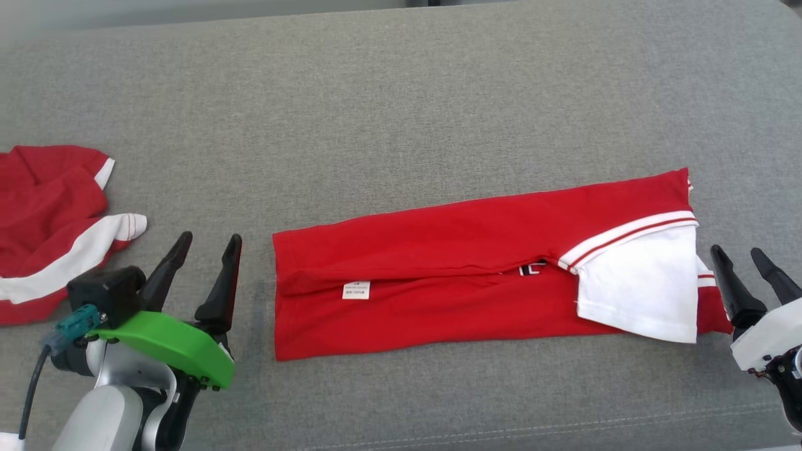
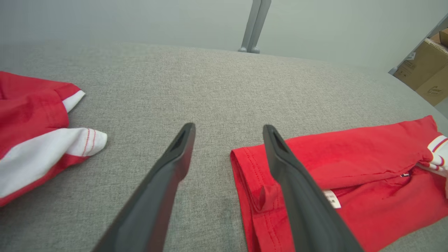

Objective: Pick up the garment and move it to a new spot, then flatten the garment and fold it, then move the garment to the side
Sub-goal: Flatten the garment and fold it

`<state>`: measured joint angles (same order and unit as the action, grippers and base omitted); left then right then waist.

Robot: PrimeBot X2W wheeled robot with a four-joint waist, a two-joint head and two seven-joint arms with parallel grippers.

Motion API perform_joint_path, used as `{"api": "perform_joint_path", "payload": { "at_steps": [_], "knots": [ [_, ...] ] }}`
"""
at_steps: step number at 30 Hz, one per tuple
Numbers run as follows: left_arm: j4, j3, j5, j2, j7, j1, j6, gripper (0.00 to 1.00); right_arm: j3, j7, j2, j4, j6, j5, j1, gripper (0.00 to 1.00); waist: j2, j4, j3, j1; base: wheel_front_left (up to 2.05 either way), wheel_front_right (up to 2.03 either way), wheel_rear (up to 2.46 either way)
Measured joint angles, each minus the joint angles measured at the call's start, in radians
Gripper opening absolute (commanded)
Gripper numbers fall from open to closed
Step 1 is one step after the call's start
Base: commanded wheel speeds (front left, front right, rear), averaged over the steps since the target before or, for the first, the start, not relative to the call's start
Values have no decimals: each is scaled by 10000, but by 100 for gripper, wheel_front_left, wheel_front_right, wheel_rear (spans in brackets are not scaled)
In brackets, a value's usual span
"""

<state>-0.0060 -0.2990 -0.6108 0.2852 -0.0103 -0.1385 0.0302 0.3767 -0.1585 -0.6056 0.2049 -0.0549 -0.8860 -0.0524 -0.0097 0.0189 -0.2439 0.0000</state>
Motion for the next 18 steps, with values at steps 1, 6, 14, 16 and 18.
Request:
{"api": "perform_joint_path", "payload": {
  "at_steps": [1,6,14,16,18],
  "knots": [
    [-128,19,50,0,84,0,61,100,-50,123,-4,144,-10,-123,-13,100,0,-71,1,0,0,0,0],
    [-579,48,424,-6,437,4,334,100,-163,558,2,807,-63,-516,-265,100,0,-472,-34,0,0,0,0],
    [-895,71,917,17,736,264,539,100,-130,1289,27,1783,40,-915,-478,100,0,-1232,-98,0,0,0,0],
    [-1007,71,917,15,742,421,543,100,-115,1434,40,1952,50,-995,-488,100,0,-1419,-116,0,0,0,0],
    [-1062,94,915,-2,763,471,583,100,-136,1588,81,2109,128,-1175,-586,100,0,-1589,-145,0,0,0,0]
  ]
}}
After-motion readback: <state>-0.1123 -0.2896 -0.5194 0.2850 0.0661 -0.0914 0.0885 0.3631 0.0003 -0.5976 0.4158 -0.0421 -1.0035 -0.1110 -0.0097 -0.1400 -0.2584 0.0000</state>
